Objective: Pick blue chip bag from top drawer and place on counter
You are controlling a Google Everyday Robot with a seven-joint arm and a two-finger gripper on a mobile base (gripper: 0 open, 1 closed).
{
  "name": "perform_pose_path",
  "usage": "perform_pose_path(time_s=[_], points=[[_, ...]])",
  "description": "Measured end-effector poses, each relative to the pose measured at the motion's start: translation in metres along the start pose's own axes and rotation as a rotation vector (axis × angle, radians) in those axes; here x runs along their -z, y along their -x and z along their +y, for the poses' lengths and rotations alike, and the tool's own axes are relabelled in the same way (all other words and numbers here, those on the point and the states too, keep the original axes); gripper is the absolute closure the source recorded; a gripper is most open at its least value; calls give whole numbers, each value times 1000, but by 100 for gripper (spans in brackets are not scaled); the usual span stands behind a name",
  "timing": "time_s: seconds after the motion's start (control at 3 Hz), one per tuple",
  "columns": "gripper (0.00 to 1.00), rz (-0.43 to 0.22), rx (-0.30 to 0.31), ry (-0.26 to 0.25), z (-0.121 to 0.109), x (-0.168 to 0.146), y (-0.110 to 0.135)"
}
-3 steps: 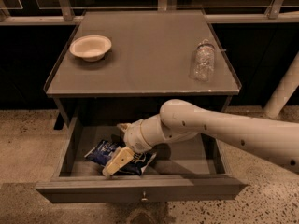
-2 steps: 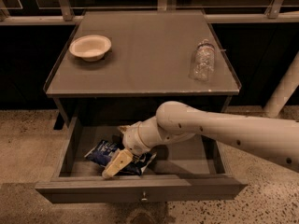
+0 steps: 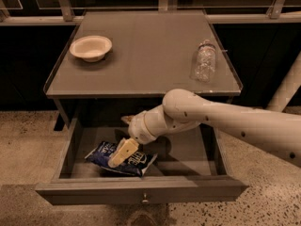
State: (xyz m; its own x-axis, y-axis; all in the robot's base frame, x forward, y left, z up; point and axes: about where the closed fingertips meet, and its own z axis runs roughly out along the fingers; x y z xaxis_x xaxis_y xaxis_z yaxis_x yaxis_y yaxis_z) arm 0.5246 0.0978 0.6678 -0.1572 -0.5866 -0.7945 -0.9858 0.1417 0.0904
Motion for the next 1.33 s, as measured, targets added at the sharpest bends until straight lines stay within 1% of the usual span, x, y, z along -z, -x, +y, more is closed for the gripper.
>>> perform_pose_path(time_s=[0.33,0.67,1.0,1.33], points=[[0,-1,0,0,0,0,1],[0,-9,-28,-10,5,-11,-14],[1,-9,-28,-10,5,-11,-14],[20,-9,-28,-10,5,-11,-14]])
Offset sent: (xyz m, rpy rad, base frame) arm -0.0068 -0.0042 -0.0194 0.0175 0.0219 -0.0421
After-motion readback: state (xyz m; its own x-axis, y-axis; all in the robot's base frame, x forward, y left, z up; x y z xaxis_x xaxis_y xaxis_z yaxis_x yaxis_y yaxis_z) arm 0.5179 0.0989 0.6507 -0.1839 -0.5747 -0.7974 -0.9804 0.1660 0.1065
